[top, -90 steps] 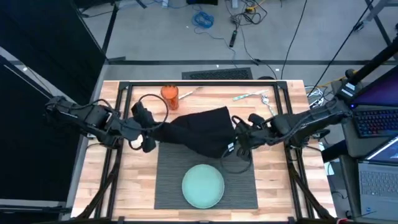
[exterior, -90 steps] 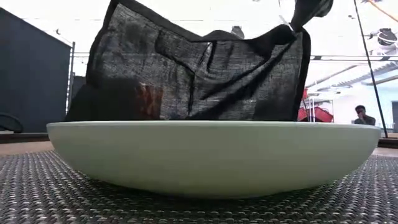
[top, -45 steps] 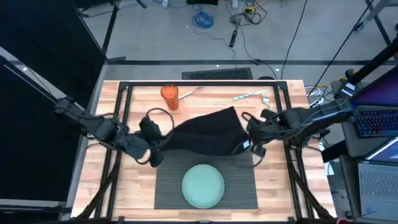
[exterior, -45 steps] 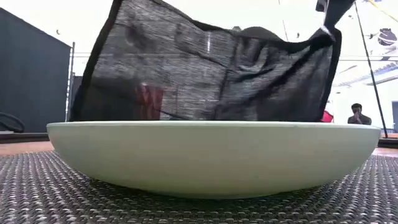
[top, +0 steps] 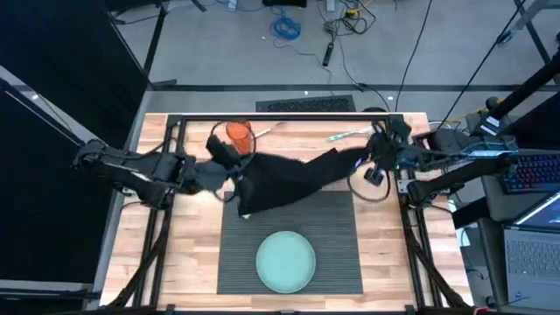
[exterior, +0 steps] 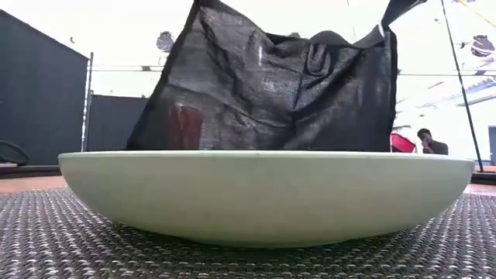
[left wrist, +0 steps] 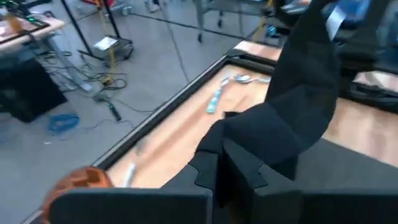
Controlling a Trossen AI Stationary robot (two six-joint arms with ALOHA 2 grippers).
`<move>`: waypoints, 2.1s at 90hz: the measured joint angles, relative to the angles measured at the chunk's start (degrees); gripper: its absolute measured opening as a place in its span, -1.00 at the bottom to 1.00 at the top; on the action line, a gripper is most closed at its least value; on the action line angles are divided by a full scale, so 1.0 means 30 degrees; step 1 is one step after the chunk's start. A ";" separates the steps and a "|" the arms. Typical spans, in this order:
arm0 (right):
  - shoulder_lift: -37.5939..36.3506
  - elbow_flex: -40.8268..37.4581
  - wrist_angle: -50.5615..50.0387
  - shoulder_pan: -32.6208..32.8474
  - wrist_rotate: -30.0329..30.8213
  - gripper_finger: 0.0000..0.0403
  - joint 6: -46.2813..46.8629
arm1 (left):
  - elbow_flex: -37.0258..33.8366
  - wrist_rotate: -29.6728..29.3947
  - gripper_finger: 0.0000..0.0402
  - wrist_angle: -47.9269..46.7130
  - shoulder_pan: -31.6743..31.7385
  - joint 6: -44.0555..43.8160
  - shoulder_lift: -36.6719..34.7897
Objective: Set table place
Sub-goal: Fold the black napkin
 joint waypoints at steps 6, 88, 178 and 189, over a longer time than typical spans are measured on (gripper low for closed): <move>-0.0103 0.0000 0.1144 -0.0796 0.0674 -1.00 -0.1249 | 0.0000 0.0534 -1.00 0.0490 0.1160 0.1102 0.0005; 0.0946 0.3861 -0.1593 -0.2369 -0.1406 -1.00 -0.1155 | 0.2526 0.3917 -1.00 -0.2679 0.1888 0.3208 -0.0193; 0.2081 0.1088 -0.4270 0.5754 -0.7116 -1.00 1.2101 | -0.0488 0.4254 -1.00 -0.3091 -0.3493 -0.3891 -0.0170; 0.2081 0.0518 -0.3882 0.6450 -0.7687 -1.00 1.3428 | -0.0488 0.5053 -1.00 -0.3525 -0.3493 -0.3894 -0.0170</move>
